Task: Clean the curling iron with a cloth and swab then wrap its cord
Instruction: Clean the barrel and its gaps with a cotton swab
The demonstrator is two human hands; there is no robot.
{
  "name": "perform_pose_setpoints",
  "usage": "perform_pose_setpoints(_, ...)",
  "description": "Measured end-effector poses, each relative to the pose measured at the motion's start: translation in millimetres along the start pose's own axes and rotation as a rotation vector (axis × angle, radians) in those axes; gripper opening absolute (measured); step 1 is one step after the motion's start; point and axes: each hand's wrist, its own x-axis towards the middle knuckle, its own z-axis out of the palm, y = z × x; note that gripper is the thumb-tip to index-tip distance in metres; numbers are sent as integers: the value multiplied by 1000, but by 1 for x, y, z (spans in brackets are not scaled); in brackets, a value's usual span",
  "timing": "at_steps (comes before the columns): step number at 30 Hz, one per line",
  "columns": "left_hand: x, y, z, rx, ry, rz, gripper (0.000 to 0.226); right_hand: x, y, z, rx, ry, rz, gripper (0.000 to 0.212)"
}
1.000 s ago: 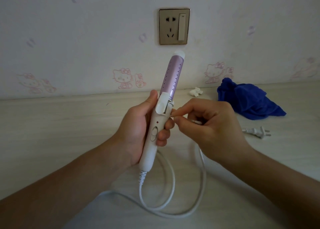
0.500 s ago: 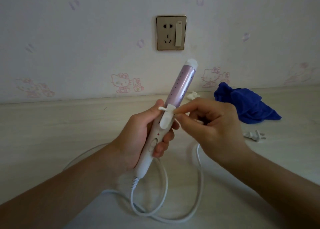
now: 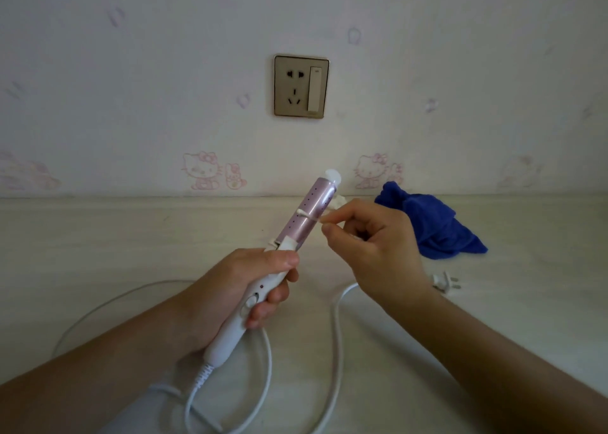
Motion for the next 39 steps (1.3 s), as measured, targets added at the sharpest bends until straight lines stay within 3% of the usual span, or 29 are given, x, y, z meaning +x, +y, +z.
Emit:
perform_pose_setpoints(3,0,-3,-2,-5,19,-4,40,-7,-2,7,-39,-97,-71,14)
perform_pose_setpoints(8,-2,-3,-4,-78,17,-38,36,12,11,-12,-18,85,70,18)
perform_pose_setpoints(13,-4,-2,-1,-41,22,-22,42,6,6,-7,0,69,41,22)
perform_pose_setpoints(24,-7,1,3,-34,33,-24,44,2,-16,-11,366,-40,-63,21)
perform_pose_setpoints(31,-8,2,2,-30,39,-8,46,2,-2,-4,113,-156,108,22)
perform_pose_setpoints(34,-8,1,2,-25,36,-5,47,1,0,0,19,-195,90,22)
perform_pose_setpoints(39,-8,1,2,-24,37,-11,47,3,2,-1,-6,-82,46,20)
